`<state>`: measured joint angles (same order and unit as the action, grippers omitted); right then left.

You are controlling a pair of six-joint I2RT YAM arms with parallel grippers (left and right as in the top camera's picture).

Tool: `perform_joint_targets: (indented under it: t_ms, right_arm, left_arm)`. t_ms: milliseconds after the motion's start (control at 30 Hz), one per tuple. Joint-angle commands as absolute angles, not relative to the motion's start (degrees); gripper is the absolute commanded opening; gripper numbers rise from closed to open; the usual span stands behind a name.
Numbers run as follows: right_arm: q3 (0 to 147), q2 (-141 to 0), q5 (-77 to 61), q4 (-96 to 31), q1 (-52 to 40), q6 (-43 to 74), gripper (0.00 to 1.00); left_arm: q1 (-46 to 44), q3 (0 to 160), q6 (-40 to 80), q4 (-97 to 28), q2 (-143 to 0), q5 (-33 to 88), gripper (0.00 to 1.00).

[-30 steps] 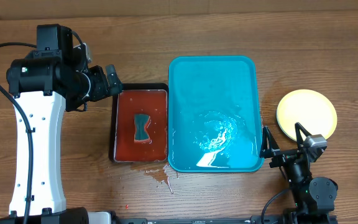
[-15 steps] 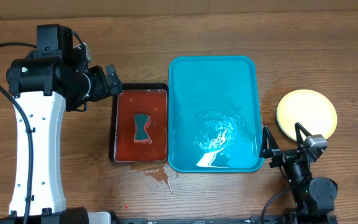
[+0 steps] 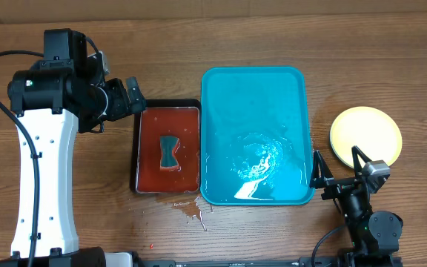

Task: Clean dirty plates on tray and stack at the side

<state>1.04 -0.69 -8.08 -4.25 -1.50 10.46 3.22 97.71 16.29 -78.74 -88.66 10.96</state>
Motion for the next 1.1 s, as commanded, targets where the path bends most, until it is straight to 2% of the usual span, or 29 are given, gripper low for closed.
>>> perform_joint_targets:
  t_ms: [0,300,500,600,700,867,1067]
  right_arm:
    - [0.4,-0.2,-7.6,-4.0,-1.4,10.5,1.0]
    - [0.4,-0.2,-7.6,-4.0,-1.4,10.5,1.0]
    - [0.4,-0.2,-7.6,-4.0,-1.4,10.5,1.0]
    - [0.4,-0.2,-7.6,-4.0,-1.4,10.5,1.0]
    - [0.4,-0.2,-7.6,-4.0,-1.4,10.5,1.0]
    - [0.4,-0.2,-7.6,-4.0,-1.4,10.5,1.0]
    - [0.4,-0.2,-7.6,-4.0,-1.4,10.5,1.0]
  left_arm:
    - [3.4,98.7,15.2,-78.8,-88.5,11.4,1.0]
    - [2.5,98.7,15.2,-78.8,-87.4,11.4,1.0]
    - [-3.0,98.7,15.2,-78.8,-81.1,11.4,1.0]
    - [-7.0,98.7,15.2,-79.4,-76.8,8.1,1.0]
    - [-8.7,98.7,14.5,-77.3,-71.8,-1.0,1.0]
    - [-8.6,93.1,9.1,-65.8,-62.5,-0.9,1.0]
    - [-8.6,75.3,-2.4,-48.2,-48.2,6.1,1.0]
